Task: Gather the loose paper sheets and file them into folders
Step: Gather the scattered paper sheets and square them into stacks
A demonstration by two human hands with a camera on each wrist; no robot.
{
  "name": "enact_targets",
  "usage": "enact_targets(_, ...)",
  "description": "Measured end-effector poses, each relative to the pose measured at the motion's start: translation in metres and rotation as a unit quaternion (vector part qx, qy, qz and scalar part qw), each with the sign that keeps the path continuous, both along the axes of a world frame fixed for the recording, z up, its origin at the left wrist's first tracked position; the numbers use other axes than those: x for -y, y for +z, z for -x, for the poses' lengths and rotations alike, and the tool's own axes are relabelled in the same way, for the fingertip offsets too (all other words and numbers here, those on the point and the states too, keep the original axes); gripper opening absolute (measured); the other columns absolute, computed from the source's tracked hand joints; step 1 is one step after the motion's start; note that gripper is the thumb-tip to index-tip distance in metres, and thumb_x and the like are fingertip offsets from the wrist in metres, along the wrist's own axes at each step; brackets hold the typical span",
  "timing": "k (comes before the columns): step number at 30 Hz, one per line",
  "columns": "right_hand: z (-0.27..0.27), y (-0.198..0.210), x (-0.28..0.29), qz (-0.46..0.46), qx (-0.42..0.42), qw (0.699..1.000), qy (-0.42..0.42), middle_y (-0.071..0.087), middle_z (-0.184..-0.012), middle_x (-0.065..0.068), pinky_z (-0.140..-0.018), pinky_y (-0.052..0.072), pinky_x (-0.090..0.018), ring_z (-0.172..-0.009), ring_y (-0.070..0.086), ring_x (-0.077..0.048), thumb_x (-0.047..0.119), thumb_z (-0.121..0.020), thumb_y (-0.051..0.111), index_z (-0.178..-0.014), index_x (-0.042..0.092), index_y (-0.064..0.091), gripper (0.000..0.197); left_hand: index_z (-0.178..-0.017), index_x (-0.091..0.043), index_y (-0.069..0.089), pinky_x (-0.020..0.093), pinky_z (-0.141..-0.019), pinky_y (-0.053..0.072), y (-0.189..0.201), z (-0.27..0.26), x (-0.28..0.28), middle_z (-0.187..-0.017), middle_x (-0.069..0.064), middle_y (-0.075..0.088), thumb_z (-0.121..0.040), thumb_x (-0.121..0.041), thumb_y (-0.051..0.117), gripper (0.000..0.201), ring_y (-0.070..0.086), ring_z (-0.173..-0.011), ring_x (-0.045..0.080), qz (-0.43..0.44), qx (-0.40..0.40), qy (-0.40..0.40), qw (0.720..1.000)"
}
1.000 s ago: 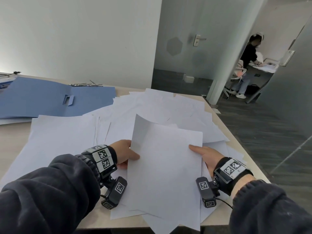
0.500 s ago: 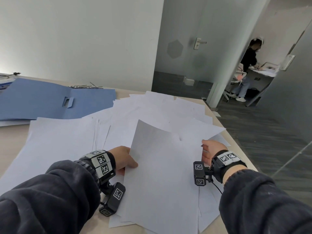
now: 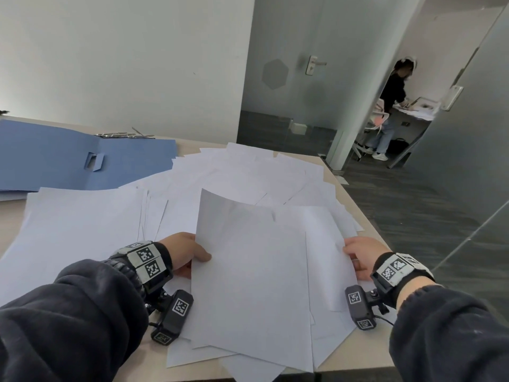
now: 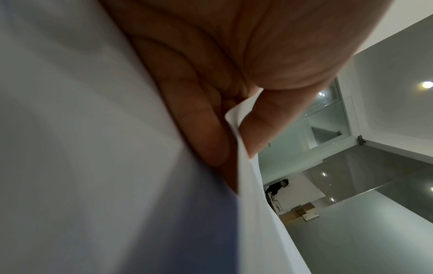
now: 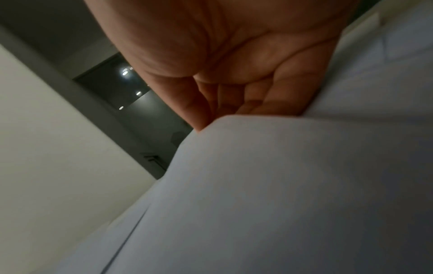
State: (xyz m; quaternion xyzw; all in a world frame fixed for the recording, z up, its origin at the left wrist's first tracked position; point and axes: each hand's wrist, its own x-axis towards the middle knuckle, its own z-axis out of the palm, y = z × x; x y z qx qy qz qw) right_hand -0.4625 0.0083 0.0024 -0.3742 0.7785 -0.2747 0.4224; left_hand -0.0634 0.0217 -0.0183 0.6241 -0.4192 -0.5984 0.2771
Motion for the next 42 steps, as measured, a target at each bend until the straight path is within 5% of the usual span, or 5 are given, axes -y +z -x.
enact_targets(9,-0.06,0.005,-0.008,0.005,-0.023,0.997,0.067,0.059,-0.082,-0.009,-0.08,0.053,-0.038,-0.077,0.061,-0.026,0.019,-0.092,0.062,-0.089,0.014,0.058,0.007,-0.103,0.002,0.068,0.037,-0.056,0.06,0.0,0.003,-0.002,-0.086,0.017,0.076,-0.087,0.012,0.059,0.021,0.073,-0.072,0.033,0.003,-0.008,0.002,1.0)
enact_targets(19,-0.047,-0.025,0.017,0.018,0.053,0.991,0.119,0.07,-0.116,-0.014,-0.099,0.052,-0.05,-0.103,0.069,-0.035,0.062,-0.042,0.077,-0.12,0.011,0.066,0.093,-0.107,0.002,0.067,0.037,-0.058,0.061,-0.002,0.001,-0.002,-0.092,0.018,0.076,-0.087,0.011,0.06,0.023,0.073,-0.076,0.034,0.01,-0.018,-0.005,1.0)
enact_targets(25,-0.077,-0.004,-0.005,0.011,0.105,0.987,0.118,0.075,-0.108,-0.017,-0.104,0.05,-0.052,-0.104,0.07,-0.038,0.02,-0.088,0.075,-0.114,0.001,0.071,0.032,-0.103,0.0,0.068,0.035,-0.056,0.06,-0.002,0.001,-0.002,-0.084,0.014,0.076,-0.088,0.008,0.061,0.018,0.074,-0.071,0.03,0.012,-0.015,-0.019,1.0)
enact_targets(38,-0.044,-0.022,0.012,0.038,-0.034,0.991,0.127,0.073,-0.113,-0.019,-0.103,0.049,-0.053,-0.107,0.067,-0.039,0.001,-0.077,0.077,-0.112,-0.001,0.07,0.035,-0.096,-0.017,0.07,0.022,-0.046,0.042,0.025,-0.001,0.001,-0.073,-0.002,0.073,-0.09,-0.036,0.066,0.021,0.059,-0.056,0.013,0.083,0.184,-0.143,0.969)
enact_targets(42,-0.022,-0.02,0.016,0.023,-0.104,0.991,0.077,0.067,-0.124,-0.022,-0.106,0.046,-0.048,-0.115,0.062,-0.039,0.003,-0.085,0.074,-0.122,-0.005,0.063,0.039,-0.099,-0.024,0.071,0.022,-0.066,0.047,0.037,-0.009,0.018,-0.092,-0.007,0.069,-0.085,-0.032,0.072,0.016,0.061,-0.078,0.011,0.161,0.308,-0.117,0.93)
